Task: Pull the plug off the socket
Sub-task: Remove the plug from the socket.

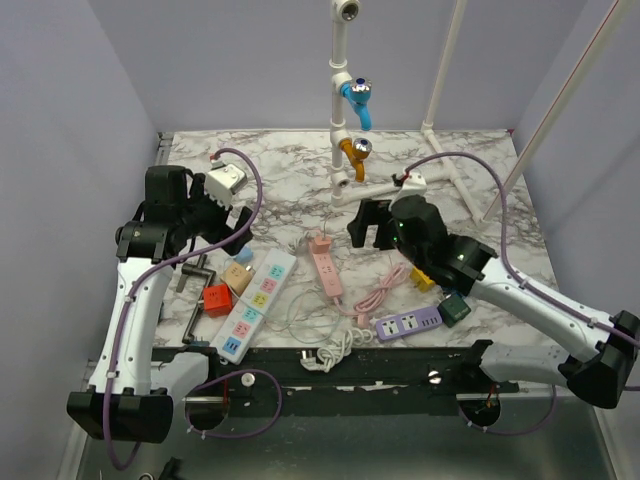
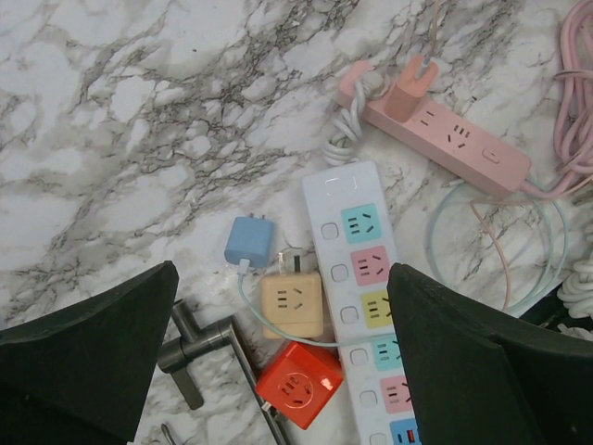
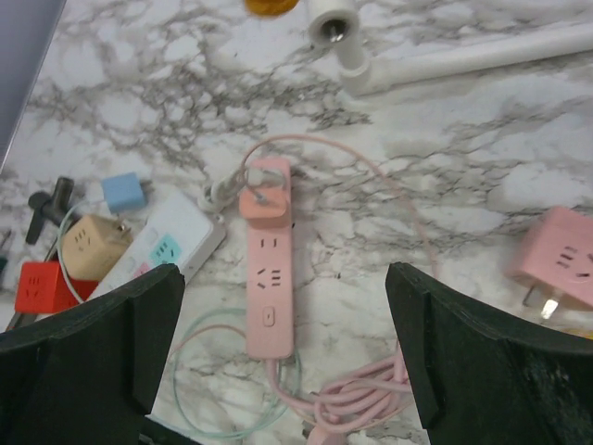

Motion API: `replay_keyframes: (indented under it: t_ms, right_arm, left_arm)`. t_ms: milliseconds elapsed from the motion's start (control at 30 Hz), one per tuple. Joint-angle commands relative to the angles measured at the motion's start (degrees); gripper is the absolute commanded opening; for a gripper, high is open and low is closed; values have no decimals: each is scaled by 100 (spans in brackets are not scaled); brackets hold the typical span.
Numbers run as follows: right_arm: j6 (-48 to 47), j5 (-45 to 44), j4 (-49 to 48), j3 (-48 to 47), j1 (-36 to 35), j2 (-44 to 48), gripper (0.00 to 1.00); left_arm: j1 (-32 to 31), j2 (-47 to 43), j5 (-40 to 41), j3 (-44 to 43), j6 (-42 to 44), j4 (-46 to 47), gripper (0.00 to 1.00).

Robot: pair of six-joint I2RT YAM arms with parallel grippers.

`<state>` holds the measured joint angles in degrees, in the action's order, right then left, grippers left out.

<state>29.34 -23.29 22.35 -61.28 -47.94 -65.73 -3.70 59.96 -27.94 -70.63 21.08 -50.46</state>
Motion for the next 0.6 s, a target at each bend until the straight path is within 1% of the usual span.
replay_keyframes:
  t_ms: [0, 100, 167, 267, 400, 567]
  right_arm:
    - [208, 336, -520, 471, -541, -445, 100]
    - [256, 625, -1048, 686, -727, -961, 100]
    - [189, 749, -1344, 745, -765, -1397, 100]
    - [34, 565, -1493, 692, -760, -1975, 100]
    - [-113, 284, -1808, 637, -760, -2479, 100]
    - [-324, 483, -2429, 545, -767, -3071, 100]
  left_arm:
    - [44, -157, -83, 152, -201, -191, 99]
    - [50, -145, 103, 133, -241, -269, 99]
    - [58, -308, 224, 264, -245, -132, 98]
    - [68, -591, 355, 447, -170, -53, 98]
    - [92, -584, 483, 477, -69, -247, 99]
    - [104, -582, 677, 517, -59, -187, 98]
